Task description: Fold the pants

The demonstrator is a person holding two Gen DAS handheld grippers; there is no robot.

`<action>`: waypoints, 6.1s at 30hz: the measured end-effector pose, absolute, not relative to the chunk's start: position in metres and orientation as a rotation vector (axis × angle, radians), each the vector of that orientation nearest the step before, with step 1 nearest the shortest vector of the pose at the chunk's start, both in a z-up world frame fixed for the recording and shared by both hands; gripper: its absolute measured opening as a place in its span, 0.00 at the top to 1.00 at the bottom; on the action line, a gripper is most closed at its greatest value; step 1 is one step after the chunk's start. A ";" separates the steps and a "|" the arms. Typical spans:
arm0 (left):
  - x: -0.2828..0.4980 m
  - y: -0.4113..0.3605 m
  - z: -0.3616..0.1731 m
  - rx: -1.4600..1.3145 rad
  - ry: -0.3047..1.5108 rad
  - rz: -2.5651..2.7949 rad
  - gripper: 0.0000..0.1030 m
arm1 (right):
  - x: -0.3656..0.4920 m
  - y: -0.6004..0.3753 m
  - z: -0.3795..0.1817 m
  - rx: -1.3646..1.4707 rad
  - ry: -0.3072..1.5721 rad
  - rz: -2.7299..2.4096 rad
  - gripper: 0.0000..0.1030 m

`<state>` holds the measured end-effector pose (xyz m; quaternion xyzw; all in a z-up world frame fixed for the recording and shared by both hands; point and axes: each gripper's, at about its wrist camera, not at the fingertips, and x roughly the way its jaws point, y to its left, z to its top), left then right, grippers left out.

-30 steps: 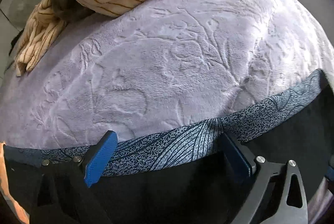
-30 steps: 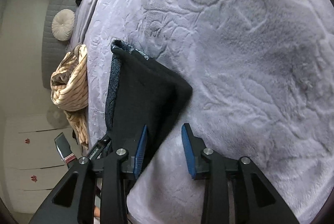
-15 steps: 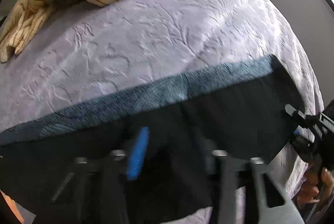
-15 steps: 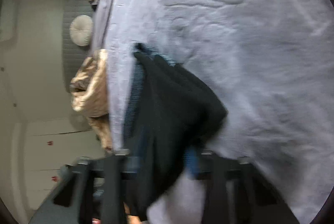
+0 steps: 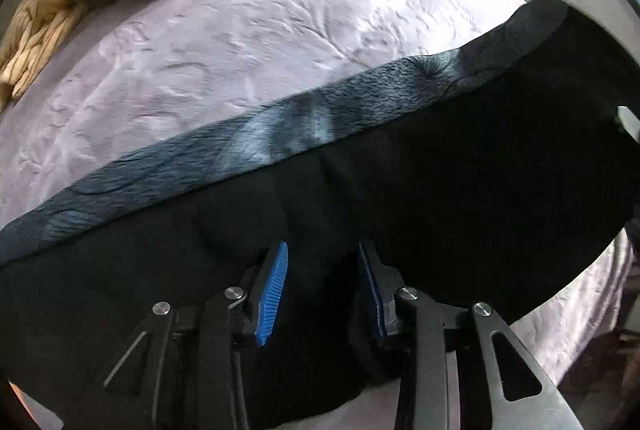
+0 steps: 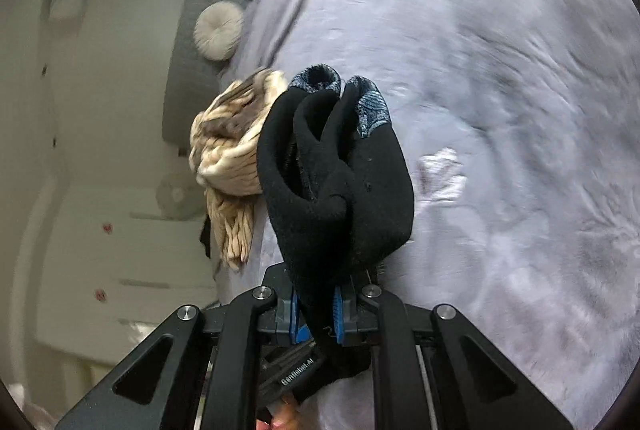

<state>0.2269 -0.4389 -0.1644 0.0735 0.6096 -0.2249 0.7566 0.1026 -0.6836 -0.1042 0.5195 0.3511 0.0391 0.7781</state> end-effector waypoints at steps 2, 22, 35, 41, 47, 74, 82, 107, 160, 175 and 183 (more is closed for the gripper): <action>0.227 -0.420 -0.150 0.151 1.296 -0.495 0.46 | 0.107 -0.667 -0.080 1.034 0.774 0.111 0.87; 0.221 -0.096 -0.138 0.030 1.304 -0.039 0.27 | 0.195 -0.294 -0.151 0.098 1.235 0.113 0.66; 0.222 -0.139 -0.134 -0.082 1.337 -0.381 0.27 | 0.158 -0.390 -0.129 0.814 1.234 0.171 0.42; 0.225 -0.188 -0.145 -0.166 1.400 -0.531 0.27 | 0.135 -0.439 -0.168 1.101 1.223 0.106 0.42; 0.232 -0.204 -0.172 -0.192 1.474 -0.521 0.33 | 0.136 -0.440 -0.189 1.230 1.202 0.085 0.45; 0.246 -0.268 -0.123 0.057 1.271 -0.415 0.38 | 0.170 -0.480 -0.102 0.820 1.167 0.112 0.74; 0.254 -0.280 -0.186 0.224 1.390 -0.362 0.37 | 0.210 -0.494 -0.178 0.868 1.303 0.035 0.76; 0.148 -0.233 -0.097 0.128 1.356 -0.084 0.03 | 0.111 -0.434 -0.113 0.545 1.466 0.339 0.31; 0.143 0.136 -0.156 -0.509 1.297 0.016 0.03 | 0.130 -0.176 -0.126 0.121 1.613 0.189 0.00; 0.193 0.086 -0.196 -0.704 1.305 -0.119 0.03 | 0.130 -0.203 -0.130 0.157 1.642 0.181 0.00; 0.202 0.062 -0.167 -0.600 1.210 -0.118 0.03 | 0.139 -0.214 -0.122 0.198 1.613 0.194 0.00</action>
